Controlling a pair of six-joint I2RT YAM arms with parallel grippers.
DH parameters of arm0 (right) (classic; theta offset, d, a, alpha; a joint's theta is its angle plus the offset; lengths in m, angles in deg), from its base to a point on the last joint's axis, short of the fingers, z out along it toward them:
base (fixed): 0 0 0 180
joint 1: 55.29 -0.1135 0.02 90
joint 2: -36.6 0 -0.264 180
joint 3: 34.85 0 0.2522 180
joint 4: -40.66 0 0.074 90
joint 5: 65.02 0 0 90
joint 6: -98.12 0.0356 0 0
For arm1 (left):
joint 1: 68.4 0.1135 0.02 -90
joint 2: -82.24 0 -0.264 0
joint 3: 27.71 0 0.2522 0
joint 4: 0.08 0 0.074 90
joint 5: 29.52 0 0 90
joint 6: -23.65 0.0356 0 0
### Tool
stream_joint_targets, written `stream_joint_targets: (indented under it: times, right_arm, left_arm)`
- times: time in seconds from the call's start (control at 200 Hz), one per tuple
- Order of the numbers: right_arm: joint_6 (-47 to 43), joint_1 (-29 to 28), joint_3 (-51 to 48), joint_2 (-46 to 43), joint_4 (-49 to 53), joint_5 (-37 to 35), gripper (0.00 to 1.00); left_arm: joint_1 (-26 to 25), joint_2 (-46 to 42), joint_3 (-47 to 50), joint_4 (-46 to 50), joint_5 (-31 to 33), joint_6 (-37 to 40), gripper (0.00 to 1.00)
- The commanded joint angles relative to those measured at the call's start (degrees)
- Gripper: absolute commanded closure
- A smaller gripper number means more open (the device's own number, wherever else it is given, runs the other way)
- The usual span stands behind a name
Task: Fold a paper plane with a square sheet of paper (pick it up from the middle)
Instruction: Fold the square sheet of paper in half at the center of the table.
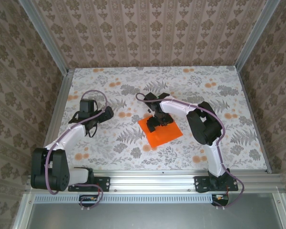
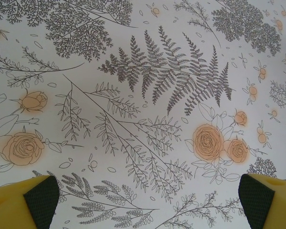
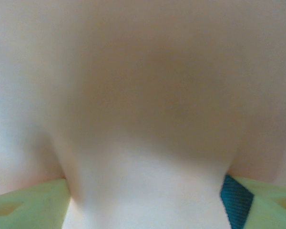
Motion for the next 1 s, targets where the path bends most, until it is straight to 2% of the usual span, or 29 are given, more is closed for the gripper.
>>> stream_joint_targets:
  times: [0.0,0.345,0.475,0.71,0.995]
  right_arm:
    - [0.9,0.1,-4.5,4.9,-0.7,2.7,0.19]
    - [2.3,0.6,-5.8,0.7,-3.1,2.6,0.24]
    - [3.9,0.5,-5.9,-2.0,-3.1,2.0,0.14]
    - [7.1,-1.4,-7.8,-8.1,-0.7,-3.7,0.01]
    - [9.0,-2.8,-14.4,-7.6,-3.1,1.5,0.00]
  left_arm:
    - [-0.1,0.1,0.1,1.7,1.0,-0.5,0.00]
    - [-0.2,-0.1,0.3,1.7,1.0,-1.4,0.00]
    - [-0.2,-0.2,0.4,1.7,0.9,-1.4,0.00]
    - [-0.2,0.1,0.7,1.5,0.8,-1.8,0.00]
    - [-0.2,0.9,0.9,1.0,0.6,-1.9,0.00]
